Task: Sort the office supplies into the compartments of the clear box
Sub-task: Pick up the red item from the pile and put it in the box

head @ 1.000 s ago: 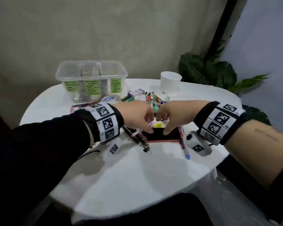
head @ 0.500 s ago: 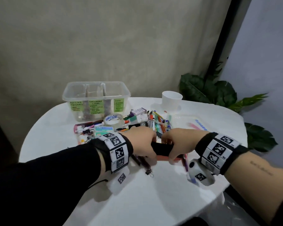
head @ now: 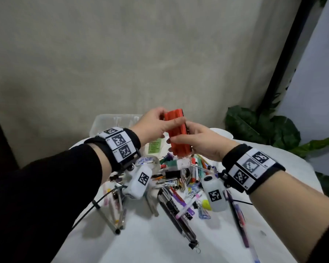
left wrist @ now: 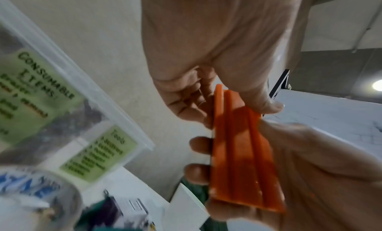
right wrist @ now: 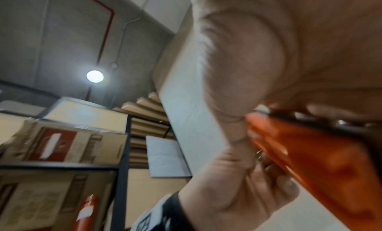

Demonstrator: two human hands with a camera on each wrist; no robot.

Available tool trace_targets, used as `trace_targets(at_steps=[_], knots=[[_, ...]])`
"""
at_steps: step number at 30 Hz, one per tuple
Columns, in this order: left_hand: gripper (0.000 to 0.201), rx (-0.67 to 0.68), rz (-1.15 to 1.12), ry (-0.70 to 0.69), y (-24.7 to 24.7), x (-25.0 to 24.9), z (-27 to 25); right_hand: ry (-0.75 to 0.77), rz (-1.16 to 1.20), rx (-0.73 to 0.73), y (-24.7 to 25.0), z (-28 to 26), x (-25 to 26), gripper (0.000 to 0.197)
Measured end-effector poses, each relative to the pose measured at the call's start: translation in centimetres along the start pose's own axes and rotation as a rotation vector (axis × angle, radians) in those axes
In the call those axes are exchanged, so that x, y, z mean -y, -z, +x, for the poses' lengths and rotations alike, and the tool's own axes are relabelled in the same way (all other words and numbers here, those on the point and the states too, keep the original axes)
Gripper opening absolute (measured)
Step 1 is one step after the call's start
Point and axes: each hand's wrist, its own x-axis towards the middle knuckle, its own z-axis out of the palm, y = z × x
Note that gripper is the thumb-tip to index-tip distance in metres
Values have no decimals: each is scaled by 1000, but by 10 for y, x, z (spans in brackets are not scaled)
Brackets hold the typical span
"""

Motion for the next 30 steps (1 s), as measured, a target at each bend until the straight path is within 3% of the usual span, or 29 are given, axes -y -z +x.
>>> trace_targets(at_steps=[3,5,7,10,12,16,21,24,30], knots=[[48,-52,46,-30,21,4,16,70,-31,-130,-14,32,14,31],[55,-56,110,-6,35,15,24,87,-12,-233,-18,52,19,28],[55,-62,344,21,50,34,28,91,-26,-353,-18,71,22,29],[30,30,725,65,65,63,28,114,-9,-440,-16,94,21,34],[28,118,785,78,68,72,23,137,-37,-443,-14,107,16,41],[37,167,895,11,69,83,21,111,-235,-303,-11,132,0,49],[48,85,922,11,70,88,28,44,-721,40,-22,153,-13,15],[43,120,996,-7,73,92,31,-42,-854,216,-34,158,-9,21],[40,161,1029,-32,74,98,32,-113,-922,257,-36,161,-11,34]])
